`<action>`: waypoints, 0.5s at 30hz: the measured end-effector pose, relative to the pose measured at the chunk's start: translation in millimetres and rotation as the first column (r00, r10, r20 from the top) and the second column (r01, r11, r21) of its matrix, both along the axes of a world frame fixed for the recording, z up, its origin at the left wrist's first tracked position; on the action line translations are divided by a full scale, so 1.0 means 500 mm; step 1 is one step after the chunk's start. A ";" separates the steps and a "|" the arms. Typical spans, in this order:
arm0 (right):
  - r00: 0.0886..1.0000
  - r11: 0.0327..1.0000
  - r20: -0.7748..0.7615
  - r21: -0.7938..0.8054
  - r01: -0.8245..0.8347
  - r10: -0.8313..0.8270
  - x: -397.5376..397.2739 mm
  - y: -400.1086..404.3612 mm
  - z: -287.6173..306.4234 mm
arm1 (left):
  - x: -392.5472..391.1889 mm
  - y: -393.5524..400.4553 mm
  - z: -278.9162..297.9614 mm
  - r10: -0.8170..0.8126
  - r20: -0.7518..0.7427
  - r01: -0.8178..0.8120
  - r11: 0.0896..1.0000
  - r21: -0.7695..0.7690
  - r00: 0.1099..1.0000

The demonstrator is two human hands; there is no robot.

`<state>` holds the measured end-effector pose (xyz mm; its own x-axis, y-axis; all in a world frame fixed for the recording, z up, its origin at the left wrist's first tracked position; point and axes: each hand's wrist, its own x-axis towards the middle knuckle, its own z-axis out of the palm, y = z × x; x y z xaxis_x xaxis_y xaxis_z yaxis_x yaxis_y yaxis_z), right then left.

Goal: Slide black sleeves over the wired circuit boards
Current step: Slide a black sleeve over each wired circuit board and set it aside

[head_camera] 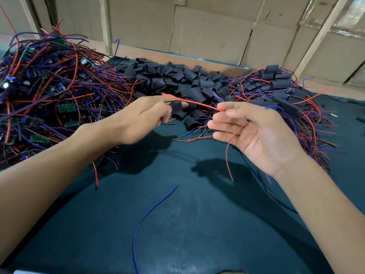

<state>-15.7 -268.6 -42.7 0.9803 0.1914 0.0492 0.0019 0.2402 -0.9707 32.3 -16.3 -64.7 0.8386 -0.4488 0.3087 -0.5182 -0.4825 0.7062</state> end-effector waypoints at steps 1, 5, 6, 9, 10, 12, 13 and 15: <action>0.999 0.999 0.027 -0.028 0.036 -0.036 0.001 0.000 -0.002 | 0.002 -0.001 -0.002 0.004 -0.016 -0.004 1.000 -0.019 1.000; 0.990 0.991 0.047 -0.009 0.135 -0.134 0.007 -0.001 -0.011 | 0.011 -0.006 -0.012 -0.003 -0.038 0.000 0.998 -0.064 0.999; 0.989 0.990 0.046 -0.008 0.142 -0.142 0.007 -0.002 -0.011 | 0.014 -0.007 -0.015 -0.004 -0.039 0.002 0.998 -0.068 0.999; 0.978 0.982 0.106 -0.041 0.183 -0.178 0.007 -0.003 -0.011 | 0.024 -0.005 -0.022 0.012 -0.004 -0.012 0.998 -0.067 1.000; 0.969 0.977 0.139 -0.044 0.210 -0.202 0.007 -0.003 -0.010 | 0.026 -0.003 -0.024 0.016 0.012 -0.015 0.998 -0.065 1.000; 0.942 0.962 0.214 -0.035 0.272 -0.259 0.006 0.000 -0.009 | 0.031 0.001 -0.027 0.021 0.030 -0.019 0.998 -0.058 0.999; 0.924 0.953 0.253 -0.028 0.303 -0.287 0.005 0.001 -0.008 | 0.033 0.001 -0.027 0.024 0.033 -0.022 0.998 -0.053 0.999; 0.887 0.934 0.321 -0.021 0.358 -0.332 0.004 0.003 -0.008 | 0.034 0.001 -0.029 0.026 0.038 -0.024 0.999 -0.049 0.999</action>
<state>-13.8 -267.1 -46.8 0.9235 -0.1405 0.3570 0.3714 0.0942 -0.9237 49.3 -15.6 -79.3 0.8362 -0.4118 0.3621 -0.5340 -0.4610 0.7088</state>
